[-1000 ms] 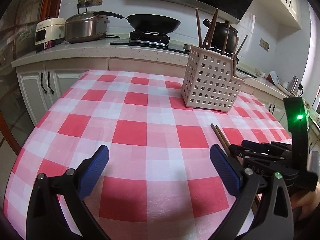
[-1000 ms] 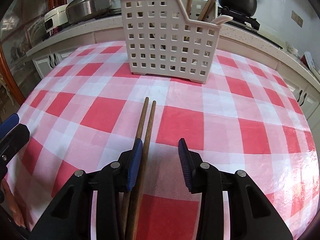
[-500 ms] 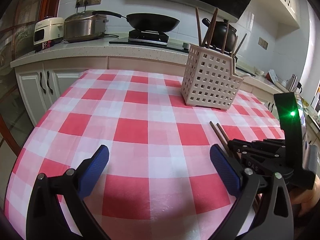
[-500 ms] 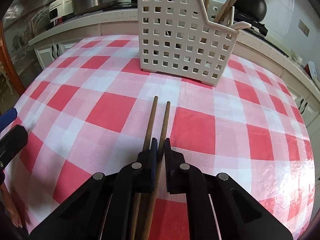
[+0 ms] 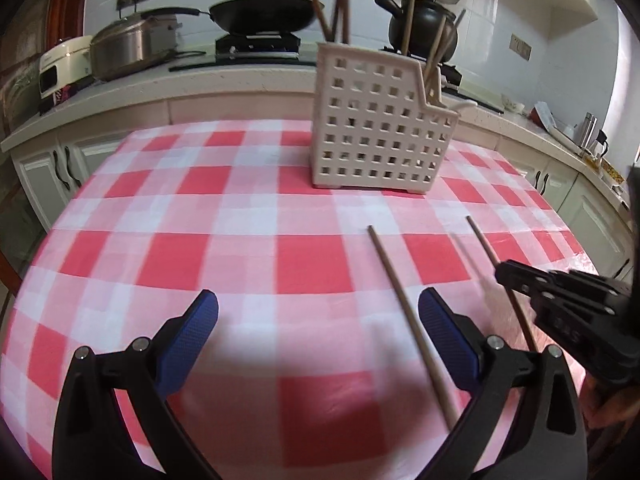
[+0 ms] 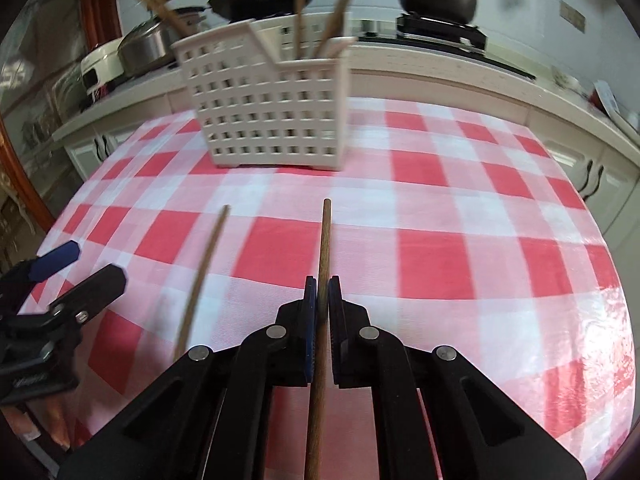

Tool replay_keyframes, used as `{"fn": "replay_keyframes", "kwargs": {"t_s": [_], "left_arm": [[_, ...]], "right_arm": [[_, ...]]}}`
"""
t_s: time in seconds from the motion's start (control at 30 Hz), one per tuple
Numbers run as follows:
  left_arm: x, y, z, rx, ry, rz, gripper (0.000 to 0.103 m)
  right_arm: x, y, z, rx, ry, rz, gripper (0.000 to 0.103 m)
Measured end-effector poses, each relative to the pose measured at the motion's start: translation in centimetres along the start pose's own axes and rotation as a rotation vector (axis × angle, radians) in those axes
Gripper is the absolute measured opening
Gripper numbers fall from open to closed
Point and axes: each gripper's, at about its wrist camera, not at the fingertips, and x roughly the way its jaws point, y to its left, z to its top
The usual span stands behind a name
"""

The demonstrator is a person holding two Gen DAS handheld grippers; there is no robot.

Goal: Organize utensils
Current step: 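Close the right gripper on one chopstick while the left gripper grasps another chopstick, then lift both held chopsticks upright and carry them over the caddy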

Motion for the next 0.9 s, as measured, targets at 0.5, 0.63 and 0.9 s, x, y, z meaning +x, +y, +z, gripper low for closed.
{"fn": "replay_keyframes", "kwargs": {"t_s": [0.5,0.63,0.9], "left_arm": [[5.2,-5.7,0.5,0.078,0.138,0.084,0.047],[5.4,-6.6,0.6,0.111,0.139,0.086,0.032],[5.4,-7.0,0.5,0.13,0.136,0.055,0.007]], "right_arm": [[-1.1,-4.6,-0.1,0.031,-0.036,0.118,0.006],[-0.9,-5.4,-0.4,0.05,-0.034,0.139,0.006],[-1.1,-5.2,-0.6,0.042,-0.037,0.162,0.006]]}}
